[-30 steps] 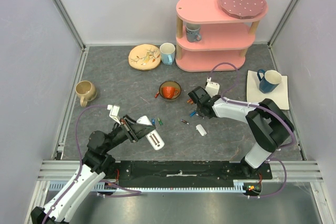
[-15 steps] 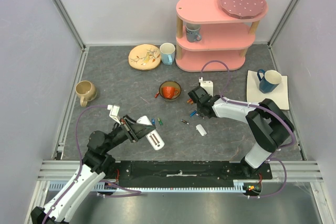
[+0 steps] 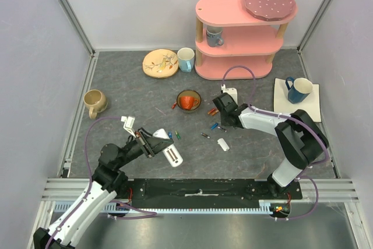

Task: Load the batteries into the remote control

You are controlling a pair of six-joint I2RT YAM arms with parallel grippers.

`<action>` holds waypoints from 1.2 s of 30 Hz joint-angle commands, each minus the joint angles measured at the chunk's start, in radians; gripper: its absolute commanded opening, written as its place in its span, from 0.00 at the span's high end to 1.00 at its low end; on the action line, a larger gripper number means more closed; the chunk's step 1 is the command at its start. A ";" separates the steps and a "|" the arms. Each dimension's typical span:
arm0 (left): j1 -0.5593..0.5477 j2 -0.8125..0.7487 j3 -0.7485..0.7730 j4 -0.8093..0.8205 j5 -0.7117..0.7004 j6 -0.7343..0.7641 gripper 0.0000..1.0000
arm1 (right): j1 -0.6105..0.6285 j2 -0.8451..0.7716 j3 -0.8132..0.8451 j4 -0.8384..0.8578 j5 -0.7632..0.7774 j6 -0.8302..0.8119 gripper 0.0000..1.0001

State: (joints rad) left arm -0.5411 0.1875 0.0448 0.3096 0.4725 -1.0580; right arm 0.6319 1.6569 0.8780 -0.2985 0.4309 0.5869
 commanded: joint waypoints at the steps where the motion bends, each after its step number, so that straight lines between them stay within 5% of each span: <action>1: -0.003 0.004 -0.154 0.057 -0.002 -0.019 0.98 | -0.034 0.009 -0.039 0.015 -0.078 0.016 0.68; 12: -0.003 0.029 -0.143 0.060 -0.005 -0.008 0.98 | -0.044 0.006 -0.071 0.024 -0.112 0.031 0.77; 17: -0.005 0.052 -0.140 0.078 -0.003 -0.007 0.98 | -0.044 -0.011 -0.083 0.018 -0.121 0.039 0.66; 22: -0.003 0.059 -0.145 0.091 -0.005 -0.010 0.98 | -0.044 -0.019 -0.097 0.013 -0.135 0.034 0.66; 36: -0.003 0.058 -0.137 0.092 -0.002 -0.011 0.98 | -0.106 0.009 -0.080 -0.036 -0.319 -0.007 0.93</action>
State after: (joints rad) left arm -0.5411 0.2424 0.0448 0.3473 0.4725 -1.0576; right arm 0.5552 1.6222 0.8200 -0.1986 0.2703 0.6014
